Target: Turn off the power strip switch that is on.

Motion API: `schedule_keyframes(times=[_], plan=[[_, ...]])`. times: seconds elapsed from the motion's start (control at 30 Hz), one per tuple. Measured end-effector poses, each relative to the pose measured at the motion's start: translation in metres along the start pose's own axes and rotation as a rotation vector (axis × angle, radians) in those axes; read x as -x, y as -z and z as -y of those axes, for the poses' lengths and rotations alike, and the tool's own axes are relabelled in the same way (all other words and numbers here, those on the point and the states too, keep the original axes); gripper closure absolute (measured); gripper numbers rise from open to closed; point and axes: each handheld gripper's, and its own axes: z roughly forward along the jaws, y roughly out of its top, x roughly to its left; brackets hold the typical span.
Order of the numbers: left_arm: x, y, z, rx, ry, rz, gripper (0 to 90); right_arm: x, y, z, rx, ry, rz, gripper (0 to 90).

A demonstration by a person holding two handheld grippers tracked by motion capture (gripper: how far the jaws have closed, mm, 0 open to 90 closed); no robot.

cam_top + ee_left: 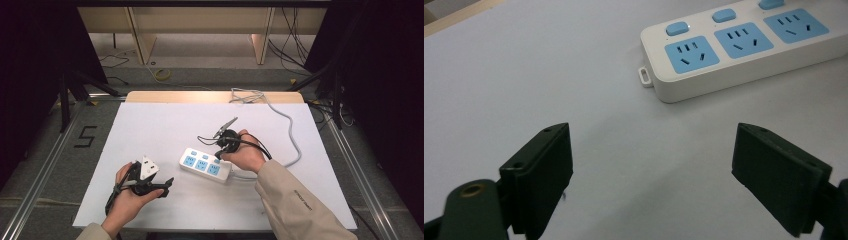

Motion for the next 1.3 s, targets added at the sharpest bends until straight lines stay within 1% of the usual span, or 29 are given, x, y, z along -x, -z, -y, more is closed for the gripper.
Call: schedule_keyframes(times=[0.03,0.07,0.1,0.13,0.17,0.4,0.43,0.73,0.83,0.87,0.9,1.03,1.2,1.3], plan=[[0.000,0.000,0.000,0.001,0.000,0.000,16.2,0.000,0.000,0.001,0.001,0.003,0.001,90.0],[0.000,0.000,0.000,0.001,0.000,0.000,16.2,-0.001,0.002,0.002,0.001,-0.008,-0.004,90.0],[0.000,0.000,0.000,0.001,0.000,0.000,16.2,-0.001,0.002,0.002,0.001,-0.008,-0.004,90.0],[0.000,0.000,0.000,0.001,0.000,-0.001,16.2,-0.001,0.003,0.003,0.007,0.004,0.000,90.0],[0.000,0.000,0.000,0.001,0.000,-0.001,16.2,-0.001,0.005,0.004,0.012,0.007,0.001,90.0],[0.000,0.000,0.000,0.001,0.001,-0.002,16.2,-0.001,0.011,0.007,0.024,0.004,0.000,90.0],[0.000,0.000,0.000,0.001,0.001,-0.002,16.2,0.000,0.012,0.008,0.026,0.010,0.004,90.0],[0.000,0.000,0.000,0.000,0.001,-0.001,16.2,0.000,0.018,0.015,0.038,-0.008,0.004,89.9],[0.000,0.000,0.000,0.000,0.003,0.000,16.2,0.001,0.019,0.017,0.043,0.002,0.005,89.7],[0.000,0.000,0.000,-0.001,0.003,0.000,16.2,0.000,0.020,0.017,0.043,-0.011,0.004,89.5],[0.000,0.000,0.000,-0.001,0.004,0.001,16.2,0.000,0.020,0.018,0.045,-0.004,0.007,89.4],[0.000,0.000,0.001,-0.003,0.005,0.000,16.2,0.001,0.023,0.021,0.054,-0.005,0.005,89.0],[-0.001,0.000,0.001,-0.002,0.006,-0.001,16.2,0.003,0.027,0.027,0.060,-0.017,0.005,88.3],[-0.001,0.000,0.001,-0.002,0.007,0.000,16.2,0.004,0.031,0.030,0.076,-0.017,0.008,87.1]])
